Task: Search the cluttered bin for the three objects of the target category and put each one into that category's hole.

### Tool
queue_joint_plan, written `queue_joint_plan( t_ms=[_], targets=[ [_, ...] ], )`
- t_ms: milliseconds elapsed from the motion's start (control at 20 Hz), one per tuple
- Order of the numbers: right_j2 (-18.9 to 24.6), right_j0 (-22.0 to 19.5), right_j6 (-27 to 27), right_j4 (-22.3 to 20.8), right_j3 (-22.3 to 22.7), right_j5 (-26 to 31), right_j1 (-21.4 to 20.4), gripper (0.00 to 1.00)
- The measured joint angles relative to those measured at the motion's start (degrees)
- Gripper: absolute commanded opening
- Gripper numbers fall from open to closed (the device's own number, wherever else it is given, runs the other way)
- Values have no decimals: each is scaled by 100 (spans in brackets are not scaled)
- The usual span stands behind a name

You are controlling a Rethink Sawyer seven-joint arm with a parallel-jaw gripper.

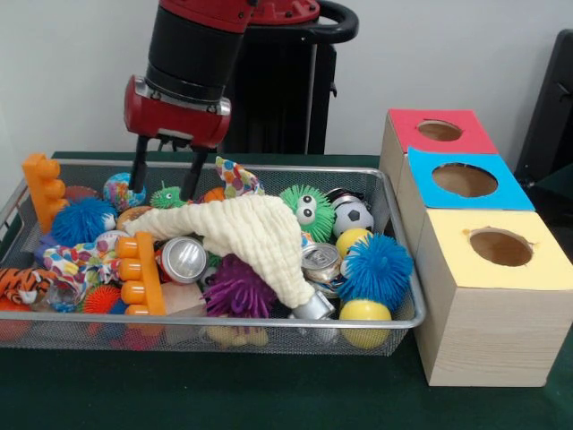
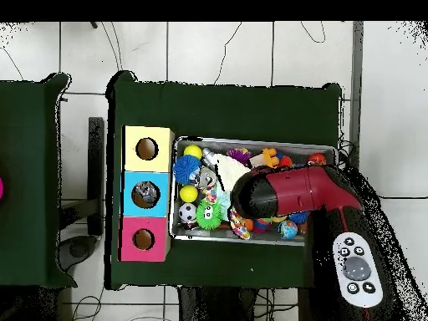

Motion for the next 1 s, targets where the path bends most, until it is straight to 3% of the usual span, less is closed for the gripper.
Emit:
queue_joint_plan(
  t_ms=[1000],
  targets=[
    [-334,832,0,-651,-124,-78,30,100]
  ],
)
